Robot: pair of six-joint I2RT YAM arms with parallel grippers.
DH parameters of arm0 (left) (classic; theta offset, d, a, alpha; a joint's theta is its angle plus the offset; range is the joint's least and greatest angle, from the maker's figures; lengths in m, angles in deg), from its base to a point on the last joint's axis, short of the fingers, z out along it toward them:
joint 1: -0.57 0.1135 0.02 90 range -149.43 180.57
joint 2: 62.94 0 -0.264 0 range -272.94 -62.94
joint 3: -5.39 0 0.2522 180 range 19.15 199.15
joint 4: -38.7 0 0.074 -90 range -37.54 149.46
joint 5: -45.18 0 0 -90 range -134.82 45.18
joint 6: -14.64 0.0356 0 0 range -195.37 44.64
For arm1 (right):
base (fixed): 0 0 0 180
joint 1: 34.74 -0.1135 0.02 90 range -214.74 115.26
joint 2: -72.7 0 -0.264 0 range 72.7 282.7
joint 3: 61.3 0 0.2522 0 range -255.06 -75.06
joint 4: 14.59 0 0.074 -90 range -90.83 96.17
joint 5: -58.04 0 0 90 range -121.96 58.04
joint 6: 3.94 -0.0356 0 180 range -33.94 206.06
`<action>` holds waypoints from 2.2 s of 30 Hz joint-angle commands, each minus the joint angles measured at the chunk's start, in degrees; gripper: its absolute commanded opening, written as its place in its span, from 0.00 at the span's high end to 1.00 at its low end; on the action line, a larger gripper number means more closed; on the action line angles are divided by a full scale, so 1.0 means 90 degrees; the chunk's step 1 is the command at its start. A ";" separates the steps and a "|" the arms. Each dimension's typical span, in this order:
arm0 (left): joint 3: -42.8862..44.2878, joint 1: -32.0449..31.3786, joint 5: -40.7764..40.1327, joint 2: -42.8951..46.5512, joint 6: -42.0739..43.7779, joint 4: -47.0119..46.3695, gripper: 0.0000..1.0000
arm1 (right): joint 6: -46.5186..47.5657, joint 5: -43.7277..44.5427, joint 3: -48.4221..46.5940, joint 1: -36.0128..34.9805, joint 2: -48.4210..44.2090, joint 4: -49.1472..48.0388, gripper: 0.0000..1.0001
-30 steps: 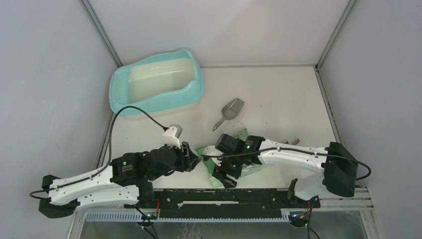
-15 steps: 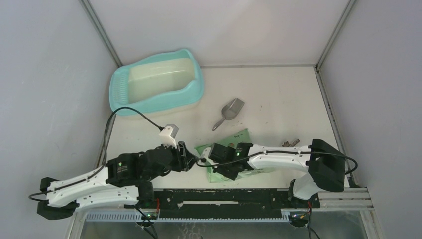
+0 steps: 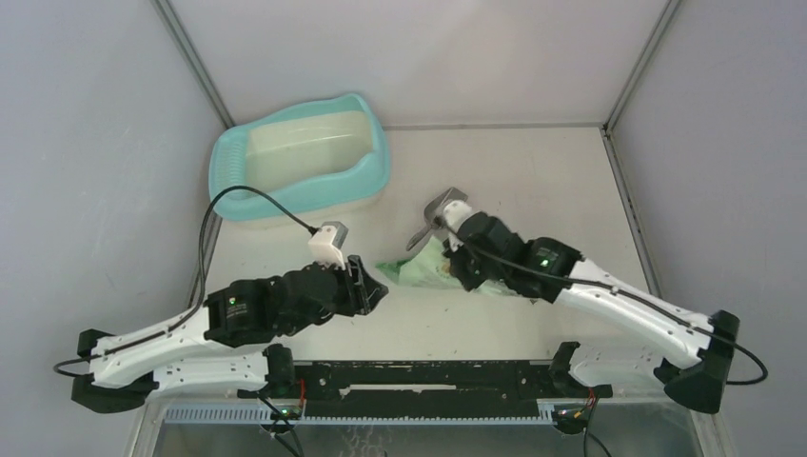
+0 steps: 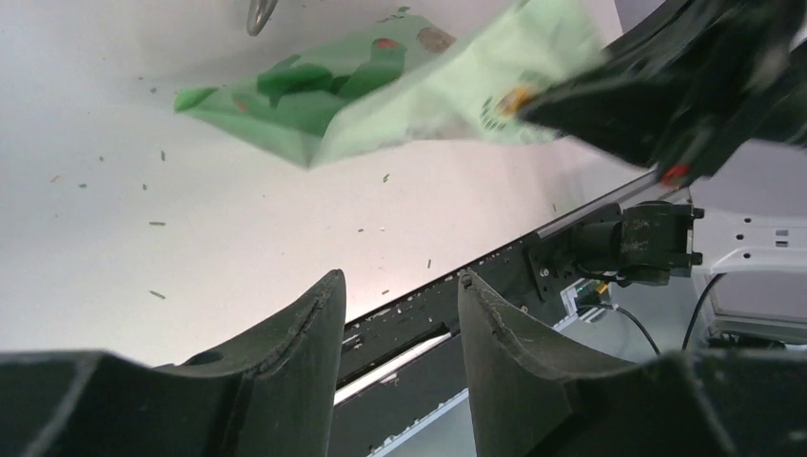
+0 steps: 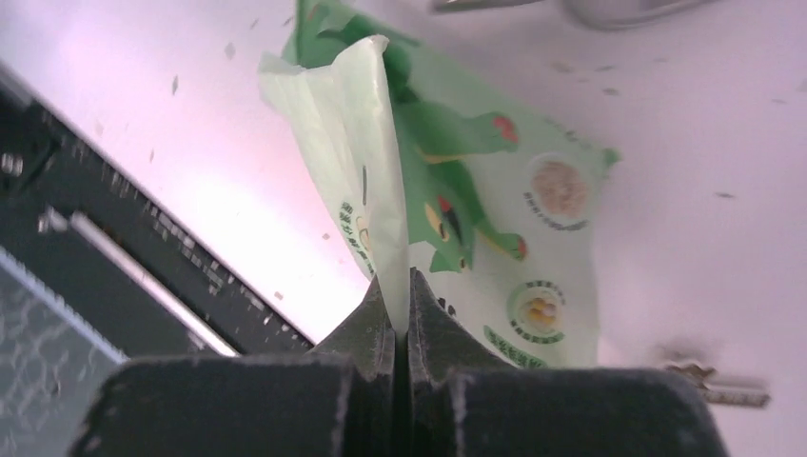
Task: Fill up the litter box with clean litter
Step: Pick up the cat litter bag at the center of the board, then move the spatula to the center of the board.
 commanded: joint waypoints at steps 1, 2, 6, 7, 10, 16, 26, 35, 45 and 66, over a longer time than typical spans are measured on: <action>0.0664 0.0014 -0.0208 -0.0479 0.0334 0.0007 0.48 | -0.0603 0.0830 -0.0748 0.0736 -0.0539 0.0245 1.00; 0.0761 0.0010 -0.0221 -0.0580 0.0388 0.0003 0.48 | -0.0613 0.0797 -0.0852 0.0874 -0.0569 0.0251 1.00; 0.1192 0.0038 -0.0334 -0.1058 0.0592 0.0066 0.48 | -0.0760 0.0858 -0.1435 0.1330 -0.0513 0.0320 1.00; 0.1309 0.0066 -0.0352 -0.1166 0.0643 0.0089 0.48 | -0.0814 0.0924 -0.1600 0.1432 -0.0468 0.0399 1.00; 0.1740 0.0252 -0.0284 -0.1587 0.0949 0.0060 0.43 | -0.0917 0.0858 -0.2043 0.1898 -0.0378 0.0552 1.00; 0.2340 0.0944 -0.0005 -0.2588 0.2147 -0.0580 0.00 | -0.1014 0.0267 -0.2469 0.2952 -0.0243 0.0363 1.00; 0.2462 0.2092 0.0901 -0.4544 0.4077 -0.2087 0.09 | -0.1222 -0.0932 -0.2698 0.4202 0.0233 -0.0039 1.00; 0.1852 0.3158 0.2346 -0.5439 0.4594 -0.3250 0.10 | -0.1121 -0.1506 -0.2522 0.4813 0.0345 -0.0134 1.00; 0.2652 0.3473 0.3557 -0.6845 0.4979 -0.2494 0.15 | -0.1080 -0.2015 -0.2161 0.5294 0.0296 -0.0375 1.00; 0.2814 0.3467 0.2843 -0.7501 0.5087 -0.2561 0.62 | -0.0996 -0.2409 -0.1703 0.5541 0.0247 -0.0754 1.00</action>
